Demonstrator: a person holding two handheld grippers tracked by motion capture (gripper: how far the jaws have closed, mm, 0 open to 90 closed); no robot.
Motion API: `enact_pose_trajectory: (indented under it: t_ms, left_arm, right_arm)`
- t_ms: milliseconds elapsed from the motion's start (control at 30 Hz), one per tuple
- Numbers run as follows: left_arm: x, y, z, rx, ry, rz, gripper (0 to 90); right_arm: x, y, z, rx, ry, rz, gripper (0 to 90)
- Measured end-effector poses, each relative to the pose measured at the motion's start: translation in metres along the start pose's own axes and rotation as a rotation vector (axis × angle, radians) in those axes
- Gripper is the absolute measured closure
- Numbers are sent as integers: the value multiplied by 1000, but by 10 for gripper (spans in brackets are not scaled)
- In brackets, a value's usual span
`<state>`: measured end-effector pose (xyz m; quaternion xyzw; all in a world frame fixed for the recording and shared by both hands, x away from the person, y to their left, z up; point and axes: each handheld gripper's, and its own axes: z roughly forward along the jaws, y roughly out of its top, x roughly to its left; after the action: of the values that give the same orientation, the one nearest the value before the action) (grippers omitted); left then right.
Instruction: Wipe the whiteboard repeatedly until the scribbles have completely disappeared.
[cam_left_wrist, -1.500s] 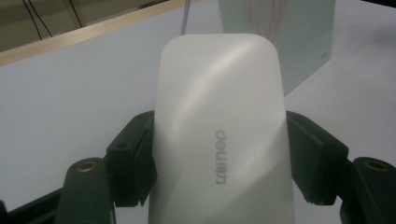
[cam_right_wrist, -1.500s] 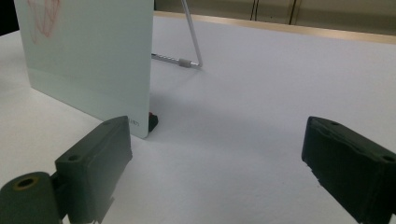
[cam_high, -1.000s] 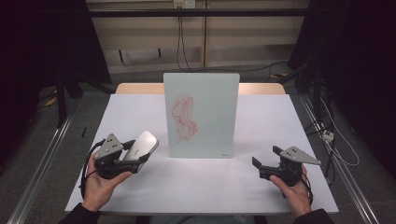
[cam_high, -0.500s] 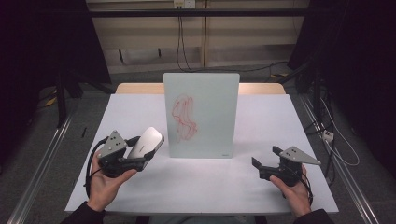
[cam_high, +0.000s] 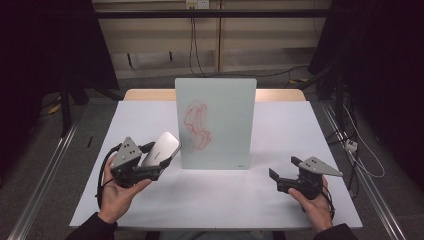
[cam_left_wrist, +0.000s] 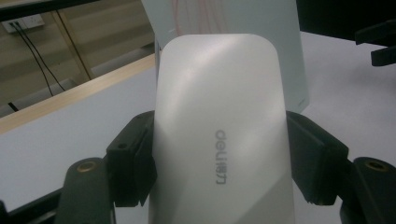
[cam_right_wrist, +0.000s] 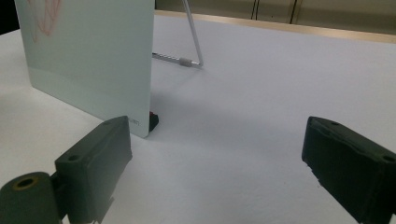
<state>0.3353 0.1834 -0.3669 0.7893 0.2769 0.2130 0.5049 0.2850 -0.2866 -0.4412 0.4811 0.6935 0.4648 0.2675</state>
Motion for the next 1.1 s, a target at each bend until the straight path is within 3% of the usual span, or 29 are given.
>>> enact_pose_trajectory:
  t_ms: [100,1100]
  left_arm:
    - [0,4,1,-10,-4,2,311]
    - [-11,43,24,-75,47,158,311]
  right_arm:
    - [0,0,0,0,-2,0,81]
    - [0,0,1,1,5,0,81]
